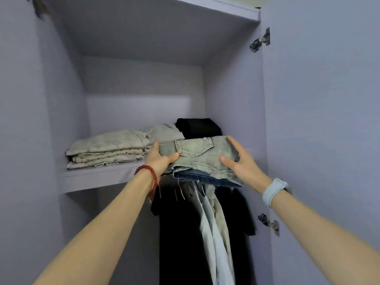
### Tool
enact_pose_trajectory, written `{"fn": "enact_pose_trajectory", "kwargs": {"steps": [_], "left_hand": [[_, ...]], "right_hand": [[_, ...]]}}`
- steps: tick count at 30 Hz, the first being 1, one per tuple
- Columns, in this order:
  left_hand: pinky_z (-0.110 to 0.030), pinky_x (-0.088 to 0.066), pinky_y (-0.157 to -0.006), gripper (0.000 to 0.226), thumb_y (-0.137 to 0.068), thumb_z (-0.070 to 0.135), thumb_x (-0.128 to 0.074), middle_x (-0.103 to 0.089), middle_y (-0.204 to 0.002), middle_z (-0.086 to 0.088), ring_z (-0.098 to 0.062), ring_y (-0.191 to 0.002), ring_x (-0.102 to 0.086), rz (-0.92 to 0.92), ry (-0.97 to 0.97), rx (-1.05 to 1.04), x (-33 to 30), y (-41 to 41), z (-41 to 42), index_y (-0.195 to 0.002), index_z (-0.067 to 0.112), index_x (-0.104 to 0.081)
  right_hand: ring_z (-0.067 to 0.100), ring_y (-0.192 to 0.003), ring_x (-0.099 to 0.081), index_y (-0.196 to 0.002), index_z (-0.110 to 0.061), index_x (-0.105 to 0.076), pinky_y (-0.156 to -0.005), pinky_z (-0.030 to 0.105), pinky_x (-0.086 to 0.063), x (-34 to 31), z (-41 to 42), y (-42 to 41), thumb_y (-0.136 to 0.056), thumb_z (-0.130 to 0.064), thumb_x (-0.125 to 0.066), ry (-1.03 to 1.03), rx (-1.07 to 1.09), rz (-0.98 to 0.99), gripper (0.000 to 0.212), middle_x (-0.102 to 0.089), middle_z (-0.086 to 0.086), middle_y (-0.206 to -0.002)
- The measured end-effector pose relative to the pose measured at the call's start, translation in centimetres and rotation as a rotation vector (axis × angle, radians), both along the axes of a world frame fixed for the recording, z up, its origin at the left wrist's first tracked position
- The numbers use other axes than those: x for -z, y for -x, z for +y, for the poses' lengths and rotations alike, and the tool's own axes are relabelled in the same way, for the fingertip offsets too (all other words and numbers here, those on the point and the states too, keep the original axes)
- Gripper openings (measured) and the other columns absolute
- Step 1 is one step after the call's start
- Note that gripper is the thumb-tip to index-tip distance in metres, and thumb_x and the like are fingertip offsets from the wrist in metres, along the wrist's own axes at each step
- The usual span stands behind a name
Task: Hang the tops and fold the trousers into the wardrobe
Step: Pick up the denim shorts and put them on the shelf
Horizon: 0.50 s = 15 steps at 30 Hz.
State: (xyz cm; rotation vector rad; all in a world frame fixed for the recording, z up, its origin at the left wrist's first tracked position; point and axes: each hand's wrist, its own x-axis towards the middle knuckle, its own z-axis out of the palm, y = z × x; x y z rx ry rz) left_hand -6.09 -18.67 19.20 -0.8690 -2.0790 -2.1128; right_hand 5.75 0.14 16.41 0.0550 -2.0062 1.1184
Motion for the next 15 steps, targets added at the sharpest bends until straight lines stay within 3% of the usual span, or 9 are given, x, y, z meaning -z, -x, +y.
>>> {"fn": "enact_pose_trajectory", "kwargs": {"steps": [2,5,8,12,15], "left_hand": [[-0.039,-0.034,-0.109,0.073,-0.084,0.010,-0.067,-0.036,-0.145,-0.007,-0.024,-0.129,-0.041,0.137,0.027,-0.128,-0.9,2.7,1.0,-0.144,0.018,-0.026],[-0.034,-0.035,-0.106,0.053,-0.087,0.017,-0.063,-0.040,-0.139,-0.012,-0.026,-0.125,-0.043,0.298,0.124,-0.336,-2.9,8.1,2.5,-0.134,0.015,-0.039],[-0.034,-0.035,-0.106,0.050,-0.089,0.019,-0.061,-0.041,-0.139,-0.015,-0.028,-0.124,-0.044,0.338,0.221,-0.448,-4.9,12.7,3.4,-0.134,0.012,-0.042],[-0.033,-0.032,-0.106,0.052,-0.090,0.021,-0.060,-0.040,-0.141,-0.015,-0.029,-0.127,-0.042,0.378,0.417,-0.520,-6.6,18.5,5.3,-0.138,0.011,-0.040],[-0.029,-0.037,-0.100,0.043,-0.090,0.016,-0.059,-0.050,-0.135,-0.013,-0.027,-0.121,-0.049,0.412,0.717,-0.516,-5.8,21.5,6.0,-0.132,0.011,-0.050]], "right_hand": [[0.012,-0.129,-0.037,-0.142,-0.020,-0.033,-0.106,0.019,-0.028,-1.4,1.0,3.9,-0.090,-0.009,-0.057,-0.046,-0.005,0.030,0.059,-0.036,0.001,-0.145],[0.010,-0.119,-0.041,-0.139,-0.014,-0.040,-0.095,0.010,-0.030,-4.0,2.6,10.8,-0.090,-0.006,-0.055,-0.092,-0.019,0.070,0.051,-0.040,0.006,-0.141],[0.020,-0.121,-0.045,-0.139,-0.012,-0.040,-0.102,0.020,-0.033,-6.0,4.0,17.0,-0.092,-0.009,-0.054,-0.121,-0.021,0.035,0.049,-0.041,0.012,-0.139],[0.025,-0.120,-0.048,-0.141,-0.011,-0.038,-0.091,0.012,-0.031,-7.6,6.4,24.7,-0.093,-0.012,-0.052,-0.146,-0.001,-0.038,0.050,-0.043,0.015,-0.136],[0.028,-0.122,-0.048,-0.142,-0.011,-0.035,-0.100,0.020,-0.034,-6.5,7.8,28.7,-0.094,-0.017,-0.051,-0.252,-0.025,-0.187,0.052,-0.045,0.017,-0.136]]}}
